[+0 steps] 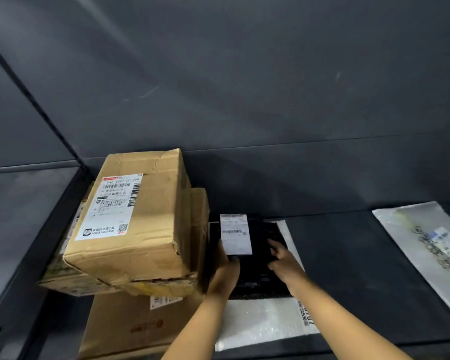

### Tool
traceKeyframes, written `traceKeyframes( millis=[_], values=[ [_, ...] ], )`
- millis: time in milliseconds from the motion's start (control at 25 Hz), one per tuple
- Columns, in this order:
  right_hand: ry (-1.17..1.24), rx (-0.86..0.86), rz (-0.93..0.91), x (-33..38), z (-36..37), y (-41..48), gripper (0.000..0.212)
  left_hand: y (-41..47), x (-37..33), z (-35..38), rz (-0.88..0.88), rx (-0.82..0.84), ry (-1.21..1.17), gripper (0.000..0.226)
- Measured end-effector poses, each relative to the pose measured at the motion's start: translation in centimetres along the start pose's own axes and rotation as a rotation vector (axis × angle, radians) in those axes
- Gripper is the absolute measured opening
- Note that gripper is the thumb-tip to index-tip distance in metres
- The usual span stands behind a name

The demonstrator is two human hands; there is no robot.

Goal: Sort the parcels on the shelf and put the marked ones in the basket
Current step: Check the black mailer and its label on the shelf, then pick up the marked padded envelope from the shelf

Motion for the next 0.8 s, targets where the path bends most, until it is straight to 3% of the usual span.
traceKeyframes(
  millis=[80,200,480,680,800],
  values=[
    [-0.076,0.019,-0.035,-0.3,0.8,0.3,0.065,0.7,0.9,0.1,-0.02,-0.048,0.093,0.066],
    [-0.206,0.04,-0.076,-0.7,1.8,1.1,0.063,1.6,2.2,1.1,-0.124,0.027,0.322,0.071],
    [-0.36,0.088,-0.168,-1.7,2.3,1.3,0.06,1.7,2.4,2.4,-0.222,0.098,0.509,0.074],
    [-0.365,0.153,-0.112,-1.4,0.6,1.9,0.056,1.9,1.2,2.5,-0.14,-0.074,0.516,0.067],
    [-0.367,0.089,-0.052,-1.7,-2.0,1.5,0.058,2.8,-0.6,2.7,-0.047,-0.134,0.517,0.062]
  ],
)
Point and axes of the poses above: each hand's wrist, its own y-axis towards the middle knuckle, its own z-axis out of the palm, x = y × z, the point moved 2 cm from there along y, towards the middle knuckle, and after that the axes turned 3 degrees about y, right-handed, at the moved point
